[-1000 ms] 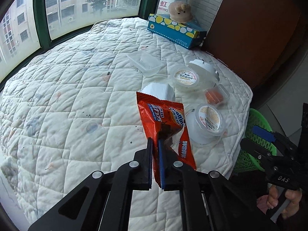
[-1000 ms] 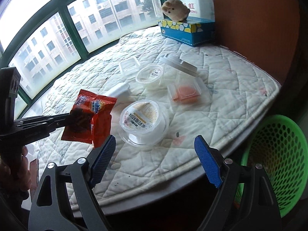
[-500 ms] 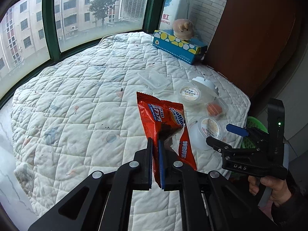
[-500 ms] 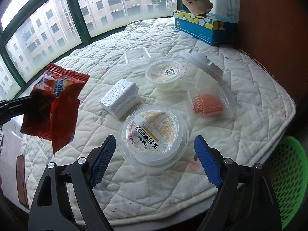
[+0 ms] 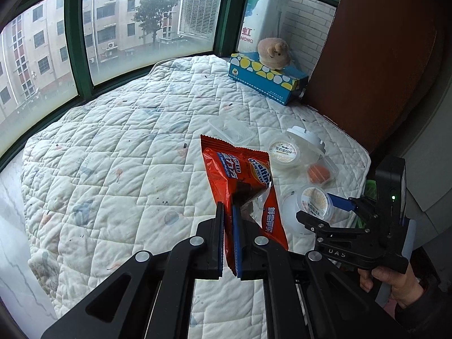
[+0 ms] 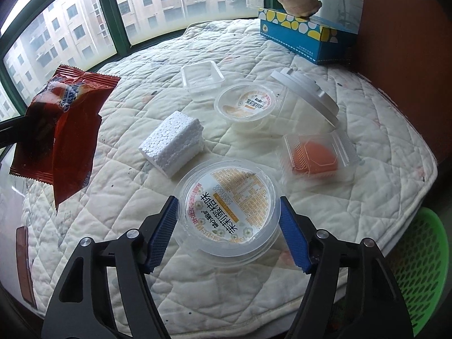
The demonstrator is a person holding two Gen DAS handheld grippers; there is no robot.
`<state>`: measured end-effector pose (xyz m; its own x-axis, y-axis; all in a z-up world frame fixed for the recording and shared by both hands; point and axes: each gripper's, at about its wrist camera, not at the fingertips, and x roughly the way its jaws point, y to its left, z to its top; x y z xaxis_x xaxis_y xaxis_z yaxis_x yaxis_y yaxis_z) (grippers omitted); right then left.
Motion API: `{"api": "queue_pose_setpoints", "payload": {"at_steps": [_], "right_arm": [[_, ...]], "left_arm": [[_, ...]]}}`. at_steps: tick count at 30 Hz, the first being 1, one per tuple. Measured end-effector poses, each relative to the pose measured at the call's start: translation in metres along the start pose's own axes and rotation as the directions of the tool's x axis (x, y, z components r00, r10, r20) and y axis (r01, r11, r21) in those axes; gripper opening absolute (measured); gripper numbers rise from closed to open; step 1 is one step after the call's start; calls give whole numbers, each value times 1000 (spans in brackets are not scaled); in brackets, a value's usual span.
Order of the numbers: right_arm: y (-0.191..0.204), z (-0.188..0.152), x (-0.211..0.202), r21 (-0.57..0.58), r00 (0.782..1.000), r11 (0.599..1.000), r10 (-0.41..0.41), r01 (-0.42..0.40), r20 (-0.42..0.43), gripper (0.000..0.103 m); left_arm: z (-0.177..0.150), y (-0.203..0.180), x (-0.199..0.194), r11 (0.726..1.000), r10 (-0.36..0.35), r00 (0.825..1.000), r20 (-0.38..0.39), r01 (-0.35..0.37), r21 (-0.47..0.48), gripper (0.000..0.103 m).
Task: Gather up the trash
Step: 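Grasp the clear round plastic cup with the right tool, then drop the cup from the right tool while the left tool drops the wafer packet into the basket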
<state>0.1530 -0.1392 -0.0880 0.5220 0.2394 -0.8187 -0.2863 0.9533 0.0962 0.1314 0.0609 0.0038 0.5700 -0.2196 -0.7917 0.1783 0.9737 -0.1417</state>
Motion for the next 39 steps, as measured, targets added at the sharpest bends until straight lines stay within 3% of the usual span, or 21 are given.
{"api": "queue_pose_setpoints", "payload": {"at_steps": [6, 10, 22, 39], "right_arm": [[-13, -3, -30, 63, 997, 996, 52, -56, 63, 70], [-30, -9, -59, 103, 993, 993, 41, -52, 108, 70], [-109, -58, -115, 251, 982, 961, -147, 113, 121, 70], [-233, -131, -155, 482, 942, 830, -335, 281, 29, 72]], "left_arm": [[6, -16, -1, 1000, -21, 1000, 7, 21, 22, 6], [10, -37, 0, 997, -54, 998, 11, 53, 53, 6], [22, -130, 10, 966, -183, 983, 0, 180, 184, 6], [26, -250, 33, 888, -303, 950, -76, 310, 339, 6]]}}
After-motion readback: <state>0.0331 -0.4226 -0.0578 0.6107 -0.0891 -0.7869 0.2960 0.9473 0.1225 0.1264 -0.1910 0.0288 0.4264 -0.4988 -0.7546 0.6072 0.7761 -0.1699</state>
